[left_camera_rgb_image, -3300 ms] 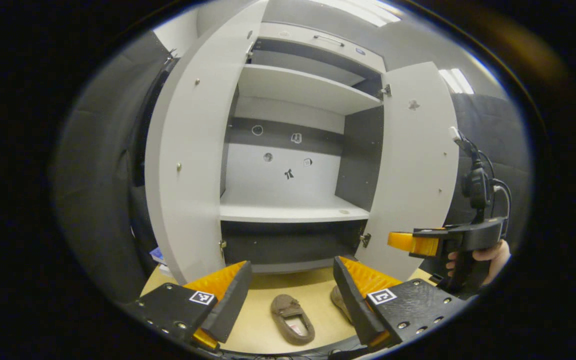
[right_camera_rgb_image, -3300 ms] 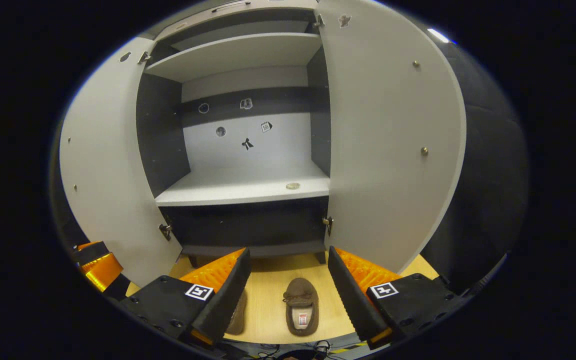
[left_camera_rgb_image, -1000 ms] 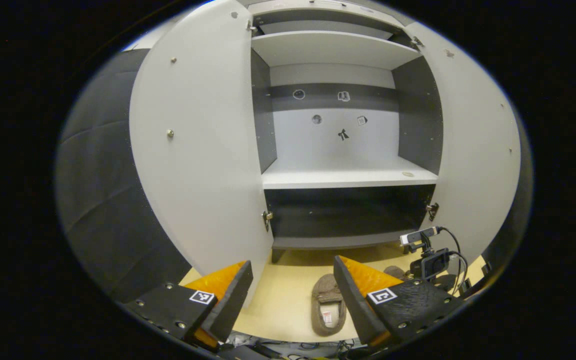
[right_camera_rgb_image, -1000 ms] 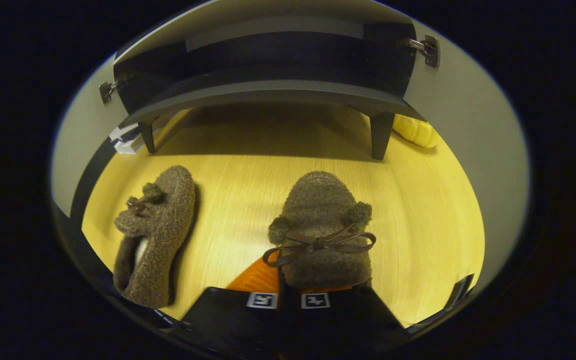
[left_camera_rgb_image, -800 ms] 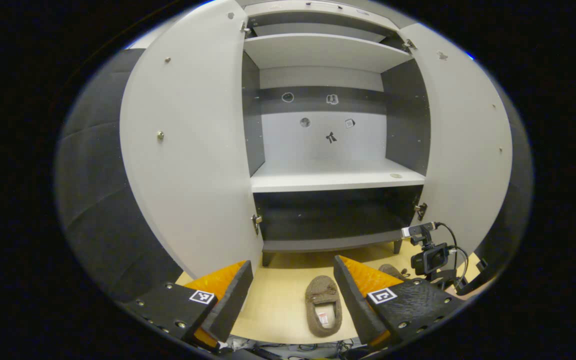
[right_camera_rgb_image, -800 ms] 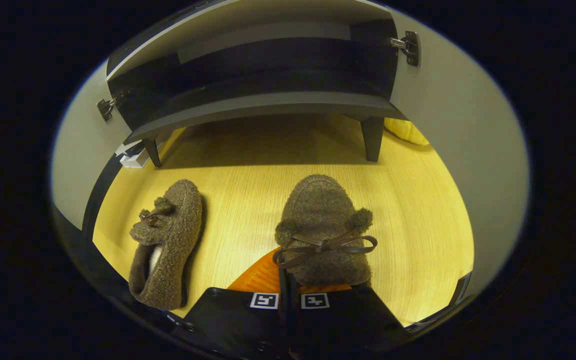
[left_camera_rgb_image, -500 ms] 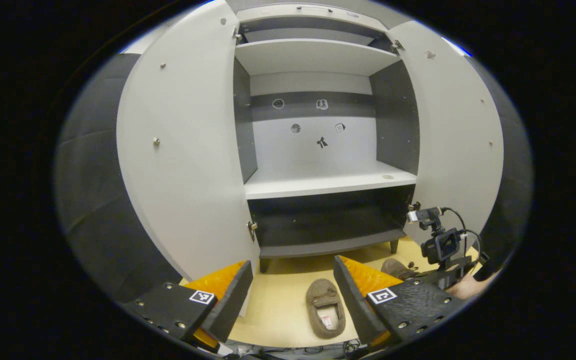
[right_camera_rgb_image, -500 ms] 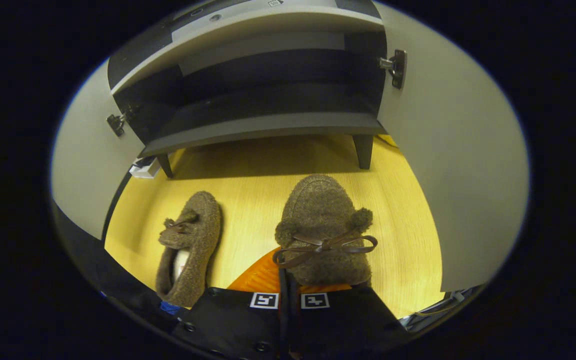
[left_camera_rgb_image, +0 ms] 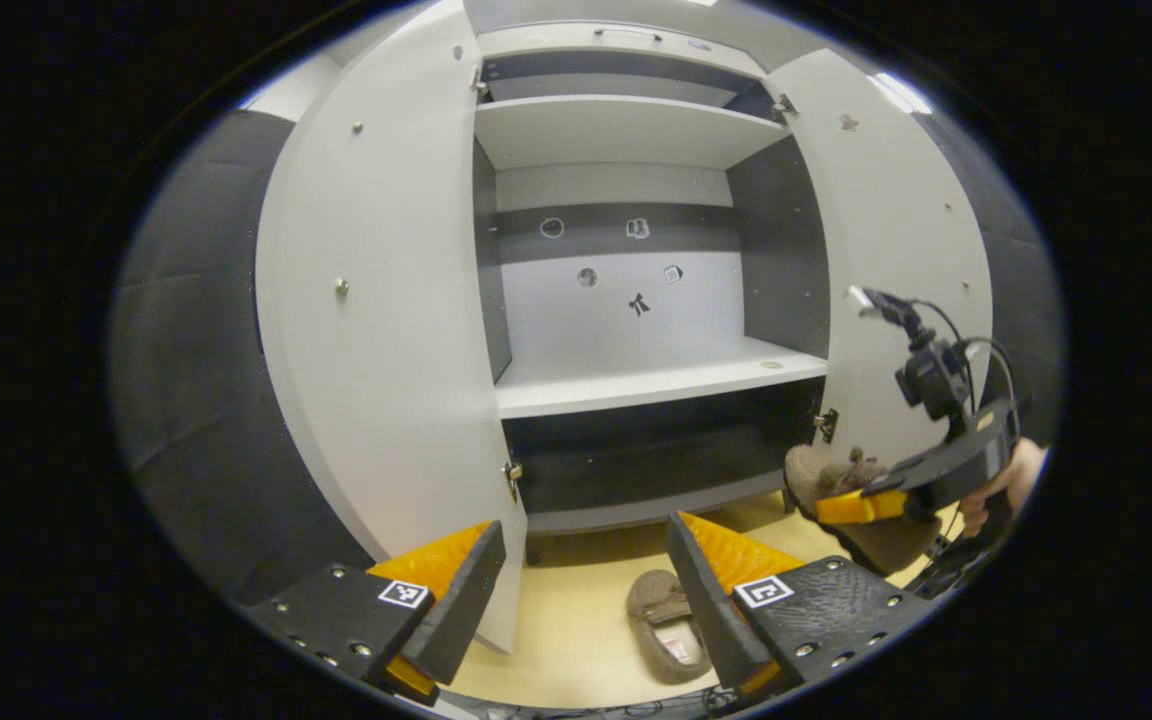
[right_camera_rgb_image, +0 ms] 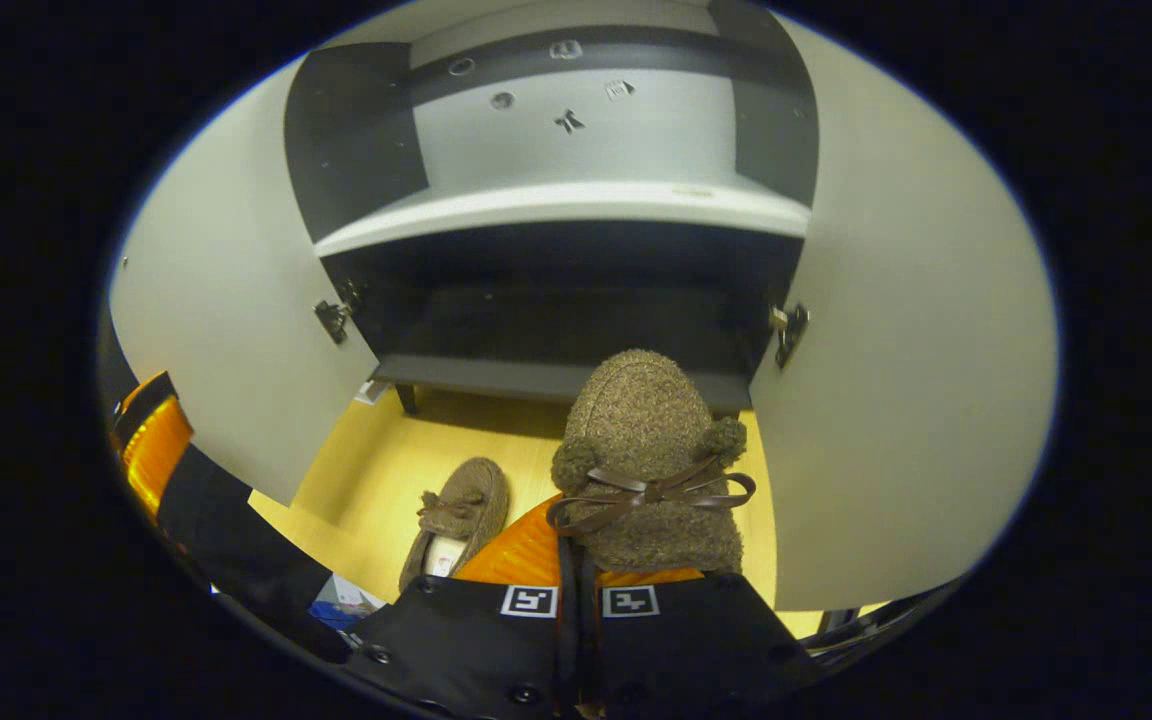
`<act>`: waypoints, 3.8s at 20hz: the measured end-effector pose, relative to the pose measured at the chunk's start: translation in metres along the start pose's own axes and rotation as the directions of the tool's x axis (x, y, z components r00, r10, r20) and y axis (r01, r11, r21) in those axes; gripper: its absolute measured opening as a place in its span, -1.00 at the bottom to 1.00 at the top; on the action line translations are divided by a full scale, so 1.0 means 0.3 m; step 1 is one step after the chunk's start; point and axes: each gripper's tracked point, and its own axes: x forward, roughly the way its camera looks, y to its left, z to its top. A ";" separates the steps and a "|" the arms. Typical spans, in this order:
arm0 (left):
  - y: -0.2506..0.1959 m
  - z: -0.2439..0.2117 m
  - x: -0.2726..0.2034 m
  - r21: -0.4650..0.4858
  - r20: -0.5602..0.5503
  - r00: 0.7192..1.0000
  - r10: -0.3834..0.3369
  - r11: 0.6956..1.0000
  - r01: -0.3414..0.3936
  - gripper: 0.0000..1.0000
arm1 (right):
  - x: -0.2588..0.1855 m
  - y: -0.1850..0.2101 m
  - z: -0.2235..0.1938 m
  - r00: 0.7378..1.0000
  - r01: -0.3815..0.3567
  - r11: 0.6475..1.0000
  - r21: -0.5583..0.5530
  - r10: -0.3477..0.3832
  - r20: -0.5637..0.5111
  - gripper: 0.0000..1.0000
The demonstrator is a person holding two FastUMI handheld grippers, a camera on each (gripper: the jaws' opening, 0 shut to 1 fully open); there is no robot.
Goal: Grab one shoe with the right hand and put it into the shoe cabinet, grab the other shoe with the left hand and put it into the shoe cabinet; then close the right door with the right hand and the left door with the left hand.
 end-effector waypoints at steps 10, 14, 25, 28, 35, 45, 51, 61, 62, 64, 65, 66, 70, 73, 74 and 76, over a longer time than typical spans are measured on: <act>-0.006 0.023 0.022 0.006 0.042 0.999 -0.030 1.000 0.030 0.99 | -0.081 0.042 0.589 0.960 -0.057 0.998 0.022 0.049 0.274 -0.96; 0.003 0.016 0.012 0.014 0.040 0.999 -0.006 1.000 0.006 0.88 | -0.038 -0.019 0.791 0.939 -0.023 0.999 0.038 0.009 0.345 -0.96; -0.005 0.037 0.030 -0.009 0.021 0.997 0.074 0.997 -0.074 0.88 | 0.199 -0.164 1.146 0.902 0.009 0.985 0.171 -0.082 0.424 -0.96; -0.022 0.069 0.034 -0.015 0.032 0.994 0.105 0.994 -0.105 0.88 | 0.284 -0.167 1.164 0.910 -0.006 0.983 0.182 -0.070 0.408 -0.96; -0.017 0.079 0.037 -0.022 0.018 0.984 0.180 0.984 -0.179 0.88 | 0.378 -0.132 1.168 0.914 0.005 0.989 0.145 -0.064 0.400 -1.00; -0.045 0.066 0.022 -0.035 -0.011 0.972 0.234 0.972 -0.234 0.88 | 0.427 -0.021 1.109 0.956 -0.183 0.961 0.209 0.125 0.264 0.12; -0.072 0.064 -0.016 -0.030 -0.046 0.956 0.289 0.957 -0.290 0.88 | 0.333 0.051 1.021 0.969 -0.206 0.967 0.148 0.181 0.165 0.96; -0.028 0.125 -0.119 -0.062 -0.009 0.941 0.338 0.939 -0.338 0.88 | 0.145 -0.035 0.920 0.992 -0.093 0.995 -0.018 0.095 0.085 0.96; -0.016 0.130 -0.127 -0.052 -0.003 0.941 0.338 0.940 -0.338 0.88 | 0.118 -0.050 0.912 0.993 -0.077 0.996 -0.041 0.081 0.090 0.96; 0.007 0.126 -0.139 -0.045 -0.003 0.940 0.340 0.939 -0.340 0.77 | 0.086 -0.083 0.907 0.992 -0.053 0.996 -0.065 0.060 0.111 0.96; 0.013 0.119 -0.143 -0.056 -0.006 0.942 0.336 0.940 -0.335 0.77 | 0.087 -0.113 0.898 0.994 -0.024 0.998 -0.056 0.030 0.104 0.97; 0.014 0.114 -0.146 -0.068 -0.008 0.944 0.329 0.942 -0.329 0.77 | 0.076 -0.122 0.883 0.996 -0.030 0.999 -0.033 0.033 0.081 0.98; 0.031 0.085 -0.153 -0.067 -0.008 0.946 0.325 0.943 -0.325 0.99 | -0.034 -0.098 0.905 0.985 -0.095 0.995 0.040 0.088 0.148 0.96; 0.016 0.039 -0.117 -0.075 -0.014 0.959 0.284 0.956 -0.284 0.99 | -0.148 -0.077 0.885 0.973 -0.106 0.993 0.045 0.094 0.212 0.96; 0.009 0.017 -0.097 -0.068 -0.021 0.965 0.262 0.962 -0.263 0.88 | -0.184 -0.071 0.867 0.969 -0.114 0.993 0.039 0.103 0.224 0.96; -0.018 -0.039 -0.053 -0.046 -0.044 0.977 0.209 0.976 -0.211 0.88 | -0.247 -0.071 0.829 0.963 -0.111 0.993 0.040 0.098 0.250 0.96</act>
